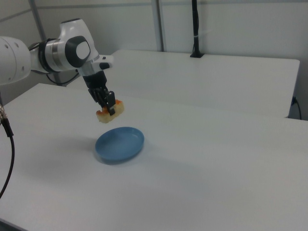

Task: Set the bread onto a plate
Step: 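Lower the bread roll onto the plate and open the gripper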

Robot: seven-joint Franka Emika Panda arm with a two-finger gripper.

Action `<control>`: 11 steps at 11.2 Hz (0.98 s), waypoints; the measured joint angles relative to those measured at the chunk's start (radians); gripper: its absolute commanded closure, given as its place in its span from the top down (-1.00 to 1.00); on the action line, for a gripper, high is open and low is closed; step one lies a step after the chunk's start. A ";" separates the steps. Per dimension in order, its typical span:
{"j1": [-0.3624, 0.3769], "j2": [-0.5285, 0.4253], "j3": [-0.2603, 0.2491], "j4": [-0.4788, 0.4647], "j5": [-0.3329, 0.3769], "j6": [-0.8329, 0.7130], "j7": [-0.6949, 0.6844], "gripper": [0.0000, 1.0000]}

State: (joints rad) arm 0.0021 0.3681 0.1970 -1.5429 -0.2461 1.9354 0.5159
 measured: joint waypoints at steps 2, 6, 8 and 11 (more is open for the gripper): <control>-0.001 0.003 -0.011 -0.024 0.000 0.000 -0.039 -0.16; -0.018 0.004 -0.021 -0.066 0.000 0.000 -0.156 -0.16; -0.018 0.006 -0.021 -0.100 0.000 0.006 -0.184 -0.16; -0.019 0.017 -0.021 -0.141 0.000 0.061 -0.192 -0.14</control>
State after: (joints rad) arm -0.0166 0.3851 0.1762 -1.6838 -0.2461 1.9963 0.3242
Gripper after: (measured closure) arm 0.577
